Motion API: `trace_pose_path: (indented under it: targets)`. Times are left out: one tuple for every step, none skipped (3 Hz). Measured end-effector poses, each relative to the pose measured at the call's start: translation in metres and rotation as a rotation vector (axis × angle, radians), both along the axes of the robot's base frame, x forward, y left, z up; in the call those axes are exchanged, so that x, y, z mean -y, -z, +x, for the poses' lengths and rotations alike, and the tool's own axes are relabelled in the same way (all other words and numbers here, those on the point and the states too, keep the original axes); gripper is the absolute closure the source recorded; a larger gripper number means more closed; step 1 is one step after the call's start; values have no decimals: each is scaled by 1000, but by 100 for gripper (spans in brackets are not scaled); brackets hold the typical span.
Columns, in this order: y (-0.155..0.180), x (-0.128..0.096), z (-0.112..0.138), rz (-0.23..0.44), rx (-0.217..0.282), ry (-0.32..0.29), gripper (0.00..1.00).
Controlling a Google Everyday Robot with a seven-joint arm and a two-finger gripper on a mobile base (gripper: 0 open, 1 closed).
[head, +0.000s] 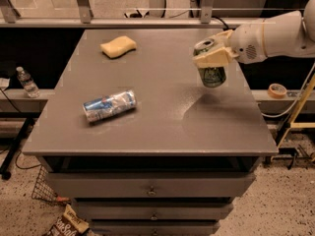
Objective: Place green can upright
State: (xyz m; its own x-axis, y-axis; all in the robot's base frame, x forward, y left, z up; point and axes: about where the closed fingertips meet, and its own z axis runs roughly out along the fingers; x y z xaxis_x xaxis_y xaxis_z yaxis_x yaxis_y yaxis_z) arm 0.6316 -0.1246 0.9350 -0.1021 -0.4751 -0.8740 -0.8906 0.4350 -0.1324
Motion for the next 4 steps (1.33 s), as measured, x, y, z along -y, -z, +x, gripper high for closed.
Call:
trace_pose_path:
  targets:
    - [8, 0, -2, 92, 66, -79, 100]
    - [14, 2, -2, 164, 90, -103, 100]
    - [17, 3, -2, 240, 130, -128, 100]
    - [17, 4, -2, 310, 167, -143, 100]
